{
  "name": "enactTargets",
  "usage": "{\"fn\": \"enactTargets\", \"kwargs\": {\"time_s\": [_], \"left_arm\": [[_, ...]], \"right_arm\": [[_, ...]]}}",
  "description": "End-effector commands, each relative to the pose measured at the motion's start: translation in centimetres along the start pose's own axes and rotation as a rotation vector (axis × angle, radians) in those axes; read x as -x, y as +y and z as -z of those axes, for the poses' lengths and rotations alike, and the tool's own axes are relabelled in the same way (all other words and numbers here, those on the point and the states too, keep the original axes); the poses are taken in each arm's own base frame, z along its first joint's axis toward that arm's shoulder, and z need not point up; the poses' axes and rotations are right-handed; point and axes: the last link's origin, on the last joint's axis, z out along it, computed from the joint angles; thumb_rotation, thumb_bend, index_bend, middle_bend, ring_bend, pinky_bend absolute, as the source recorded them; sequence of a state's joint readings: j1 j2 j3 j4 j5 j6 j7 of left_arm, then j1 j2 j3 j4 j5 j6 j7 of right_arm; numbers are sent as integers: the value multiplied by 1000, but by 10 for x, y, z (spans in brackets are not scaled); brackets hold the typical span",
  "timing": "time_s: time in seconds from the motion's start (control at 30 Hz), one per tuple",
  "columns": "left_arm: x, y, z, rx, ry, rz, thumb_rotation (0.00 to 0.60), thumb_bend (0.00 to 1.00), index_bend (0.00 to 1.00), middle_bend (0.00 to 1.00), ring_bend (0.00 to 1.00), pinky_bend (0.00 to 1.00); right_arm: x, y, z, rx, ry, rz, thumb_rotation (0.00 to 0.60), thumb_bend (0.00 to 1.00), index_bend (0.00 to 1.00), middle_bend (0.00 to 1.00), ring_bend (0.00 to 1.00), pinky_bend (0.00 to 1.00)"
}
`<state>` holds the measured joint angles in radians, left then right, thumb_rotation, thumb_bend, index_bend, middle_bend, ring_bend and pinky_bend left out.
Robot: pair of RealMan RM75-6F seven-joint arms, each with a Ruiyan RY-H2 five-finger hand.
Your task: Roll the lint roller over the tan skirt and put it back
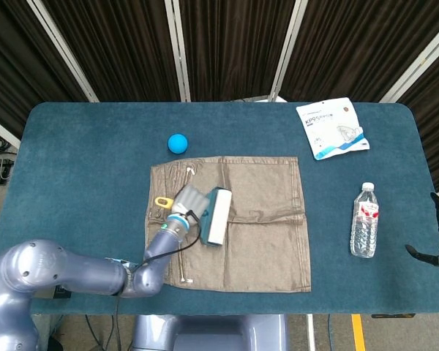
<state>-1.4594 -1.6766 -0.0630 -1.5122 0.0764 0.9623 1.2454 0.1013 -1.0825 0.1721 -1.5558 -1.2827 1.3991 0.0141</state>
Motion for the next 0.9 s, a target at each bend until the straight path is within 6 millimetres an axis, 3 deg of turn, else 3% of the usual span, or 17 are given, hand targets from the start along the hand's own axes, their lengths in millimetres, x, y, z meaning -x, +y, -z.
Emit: {"fn": "enactTargets", "kwargs": {"time_s": [0.03, 0.27, 0.47, 0.7, 0.9], "left_arm": [[-12, 17, -2, 13, 9, 3, 600, 798, 679, 489, 431, 513], [-27, 44, -4, 44, 18, 8, 600, 796, 679, 489, 431, 513], [-29, 57, -2, 53, 1, -4, 600, 798, 678, 489, 431, 513], [-23, 53, -2, 30, -25, -29, 600, 797, 681, 489, 432, 513], [-13, 32, -1, -9, -41, -62, 600, 796, 681, 490, 430, 508]], "right_arm": [[0, 0, 0, 0, -1, -1, 600, 0, 0, 0, 0, 0], [-4, 3, 0, 7, 12, -10, 600, 0, 0, 0, 0, 0], [-4, 4, 1, 7, 10, -7, 600, 0, 0, 0, 0, 0], [-5, 5, 1, 7, 16, -9, 600, 0, 0, 0, 0, 0], [-5, 4, 2, 5, 16, -6, 600, 0, 0, 0, 0, 0]]}}
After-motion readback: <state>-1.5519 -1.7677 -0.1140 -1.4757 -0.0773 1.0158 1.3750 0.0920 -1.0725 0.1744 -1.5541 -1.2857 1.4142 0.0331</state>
